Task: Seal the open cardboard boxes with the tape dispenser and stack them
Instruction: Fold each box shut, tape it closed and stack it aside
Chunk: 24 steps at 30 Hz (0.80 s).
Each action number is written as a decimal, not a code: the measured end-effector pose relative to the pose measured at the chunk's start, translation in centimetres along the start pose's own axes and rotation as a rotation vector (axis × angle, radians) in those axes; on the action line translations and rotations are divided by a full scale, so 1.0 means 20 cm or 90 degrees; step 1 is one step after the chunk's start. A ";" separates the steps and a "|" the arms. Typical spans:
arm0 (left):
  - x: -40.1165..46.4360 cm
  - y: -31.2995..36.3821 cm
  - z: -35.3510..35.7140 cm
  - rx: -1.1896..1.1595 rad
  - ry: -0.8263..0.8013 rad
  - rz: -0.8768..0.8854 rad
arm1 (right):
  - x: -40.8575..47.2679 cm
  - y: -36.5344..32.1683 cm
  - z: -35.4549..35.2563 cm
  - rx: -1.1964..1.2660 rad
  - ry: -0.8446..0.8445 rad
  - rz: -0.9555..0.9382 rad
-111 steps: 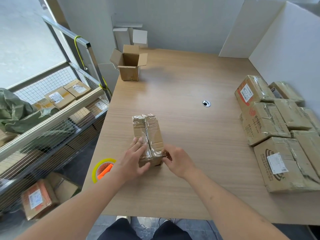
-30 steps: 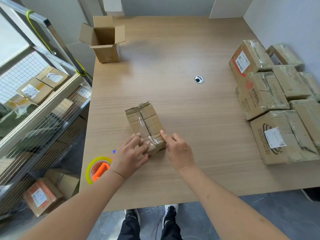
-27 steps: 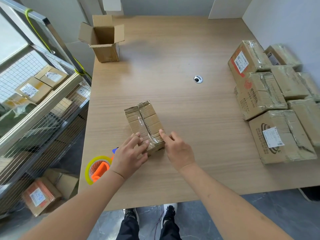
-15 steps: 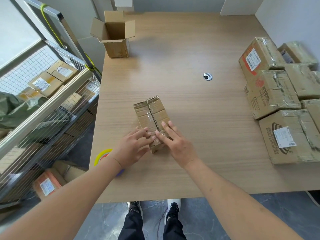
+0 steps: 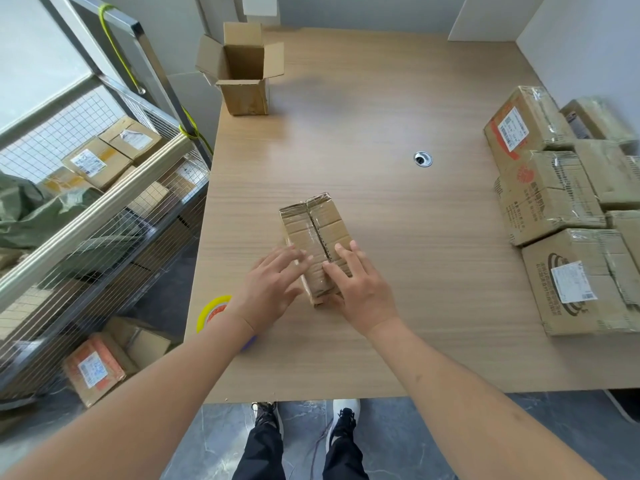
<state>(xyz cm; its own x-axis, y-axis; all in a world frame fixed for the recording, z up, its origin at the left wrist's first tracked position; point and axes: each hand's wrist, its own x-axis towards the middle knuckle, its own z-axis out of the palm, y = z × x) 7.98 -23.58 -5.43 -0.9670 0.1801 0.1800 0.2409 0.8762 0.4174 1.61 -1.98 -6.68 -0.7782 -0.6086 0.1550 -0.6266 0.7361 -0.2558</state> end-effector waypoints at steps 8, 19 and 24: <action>-0.06 -0.04 -0.05 0.008 -0.083 -0.212 | 0.10 -0.19 -0.01 -0.050 -0.110 0.166; 0.00 -0.10 -0.16 0.082 -0.185 -0.237 | 0.27 -0.31 0.01 0.024 -0.177 0.399; 0.06 -0.10 -0.29 0.105 -0.197 -0.204 | 0.26 -0.39 -0.06 0.017 -0.154 0.421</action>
<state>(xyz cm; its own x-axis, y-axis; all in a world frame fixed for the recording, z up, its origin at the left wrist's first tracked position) 6.70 -27.76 -0.89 -0.9755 -0.0084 -0.2198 -0.0663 0.9640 0.2576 2.38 -10.48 -2.75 -0.9627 -0.0866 -0.2563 -0.0213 0.9688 -0.2470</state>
